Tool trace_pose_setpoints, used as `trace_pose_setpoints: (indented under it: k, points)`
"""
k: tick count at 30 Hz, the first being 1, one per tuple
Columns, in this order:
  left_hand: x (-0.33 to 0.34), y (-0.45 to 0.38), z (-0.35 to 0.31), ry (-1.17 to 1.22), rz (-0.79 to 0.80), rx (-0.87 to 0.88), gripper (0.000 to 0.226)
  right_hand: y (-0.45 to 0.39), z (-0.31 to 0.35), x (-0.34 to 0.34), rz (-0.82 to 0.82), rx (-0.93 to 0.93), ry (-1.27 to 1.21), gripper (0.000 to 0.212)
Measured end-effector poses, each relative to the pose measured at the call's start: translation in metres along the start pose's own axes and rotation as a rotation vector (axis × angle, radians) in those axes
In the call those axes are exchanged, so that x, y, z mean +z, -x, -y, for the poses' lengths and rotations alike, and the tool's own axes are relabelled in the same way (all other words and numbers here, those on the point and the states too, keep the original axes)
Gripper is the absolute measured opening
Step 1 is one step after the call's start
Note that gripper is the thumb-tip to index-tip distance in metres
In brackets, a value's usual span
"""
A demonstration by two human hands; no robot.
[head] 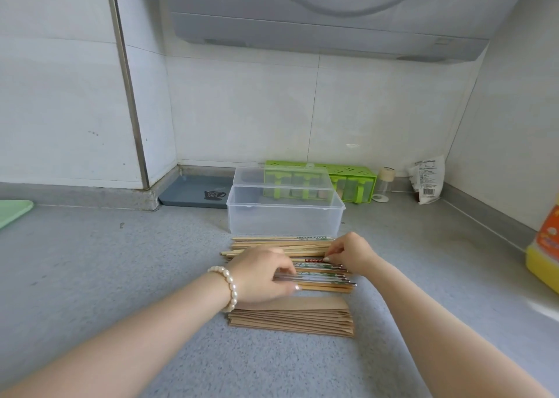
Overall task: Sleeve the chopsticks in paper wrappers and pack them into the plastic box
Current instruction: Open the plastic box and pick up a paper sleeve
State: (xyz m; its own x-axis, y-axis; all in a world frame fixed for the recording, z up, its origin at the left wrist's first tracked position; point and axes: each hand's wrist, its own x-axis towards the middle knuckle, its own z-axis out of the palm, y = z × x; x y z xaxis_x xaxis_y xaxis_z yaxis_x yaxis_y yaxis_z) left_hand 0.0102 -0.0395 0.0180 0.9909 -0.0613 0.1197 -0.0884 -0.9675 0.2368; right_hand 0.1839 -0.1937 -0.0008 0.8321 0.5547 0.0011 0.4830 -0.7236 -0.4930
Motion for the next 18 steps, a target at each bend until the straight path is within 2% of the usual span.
trace_pose_setpoints:
  k: [3, 5, 10, 13, 16, 18]
  points:
    - [0.000, 0.002, -0.015, 0.044, 0.153, 0.011, 0.046, 0.004, -0.001, 0.001, -0.022, 0.001, -0.045, 0.011]
    - [0.002, 0.000, -0.016, 0.073, 0.189, -0.009, 0.050, 0.007, -0.002, 0.001, -0.030, -0.005, -0.057, 0.011]
    - [0.009, -0.008, -0.022, 0.127, 0.211, -0.031, 0.054, 0.016, -0.002, 0.001, -0.101, -0.103, 0.006, 0.014]
    - [0.011, -0.014, -0.032, 0.139, 0.208, -0.027, 0.052, 0.018, -0.003, -0.010, -0.132, -0.098, -0.082, 0.013]
    - [0.016, -0.019, -0.038, 0.146, 0.204, -0.023, 0.048, 0.023, -0.005, -0.025, -0.115, -0.117, -0.223, 0.003]
    - [0.019, -0.023, -0.040, 0.188, 0.198, -0.043, 0.049, 0.030, -0.007, -0.035, -0.105, -0.122, -0.362, 0.011]
